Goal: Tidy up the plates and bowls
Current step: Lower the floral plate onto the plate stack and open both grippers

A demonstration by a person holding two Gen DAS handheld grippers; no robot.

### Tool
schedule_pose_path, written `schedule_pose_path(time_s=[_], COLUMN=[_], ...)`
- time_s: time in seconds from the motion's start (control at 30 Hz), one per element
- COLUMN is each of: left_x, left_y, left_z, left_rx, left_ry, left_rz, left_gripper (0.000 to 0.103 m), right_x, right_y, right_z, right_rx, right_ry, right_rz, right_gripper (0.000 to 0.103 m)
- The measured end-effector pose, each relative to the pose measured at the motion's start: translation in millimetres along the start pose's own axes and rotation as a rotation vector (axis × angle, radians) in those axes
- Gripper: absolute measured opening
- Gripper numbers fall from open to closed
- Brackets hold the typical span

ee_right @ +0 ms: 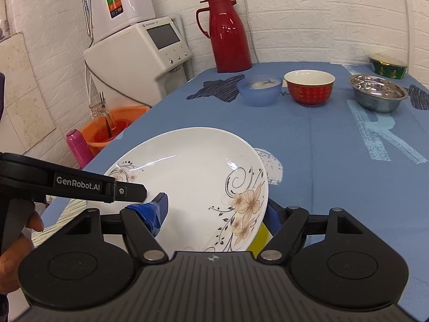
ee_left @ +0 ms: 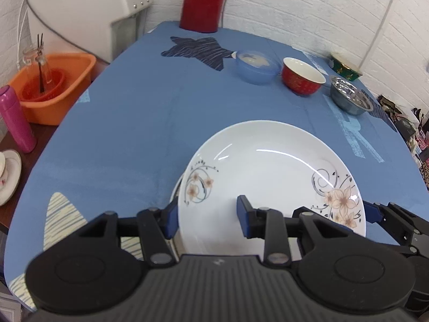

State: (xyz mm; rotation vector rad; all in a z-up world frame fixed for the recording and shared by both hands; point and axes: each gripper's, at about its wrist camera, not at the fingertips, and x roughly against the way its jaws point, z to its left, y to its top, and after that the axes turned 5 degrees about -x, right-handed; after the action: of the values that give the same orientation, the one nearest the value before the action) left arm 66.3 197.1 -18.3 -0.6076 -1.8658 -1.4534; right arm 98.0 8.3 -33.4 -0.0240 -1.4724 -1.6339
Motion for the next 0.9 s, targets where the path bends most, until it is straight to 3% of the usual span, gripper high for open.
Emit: schedule_pose_path(time_s=[0.37, 0.4, 0.5, 0.57, 0.67, 0.9], left_x=[-6, -6, -1, 4, 11, 30], left_y=[-6, -6, -5, -5, -2, 2], left_z=[4, 6, 16, 19, 16, 0], left_rx=[-0.024, -0.017, 0.035, 0.052, 0.016, -0.087], left_ry=[-0.048, -0.061, -0.114, -0.137, -0.054, -0.037], left_rz=[-0.017, -0.016, -0.014, -0.02, -0.053, -0.145], left_gripper=[0.037, 0.04, 0.064, 0.069, 0.072, 0.075], right_x=[-14, -15, -11, -5, 0, 2], right_y=[-6, -6, -6, -3, 2, -2], right_z=[3, 2, -3, -5, -9, -13], right_rx=[0.051, 0.051, 0.031, 0.031, 0.017, -0.016], right_ry=[-0.053, -0.048, -0.027, -0.055, -0.061, -0.049], right_rz=[0.044, 0.049, 0.018, -0.025, -0.045, -0.039], right_gripper=[0.061, 0.061, 0.059, 0.059, 0.059, 0.06])
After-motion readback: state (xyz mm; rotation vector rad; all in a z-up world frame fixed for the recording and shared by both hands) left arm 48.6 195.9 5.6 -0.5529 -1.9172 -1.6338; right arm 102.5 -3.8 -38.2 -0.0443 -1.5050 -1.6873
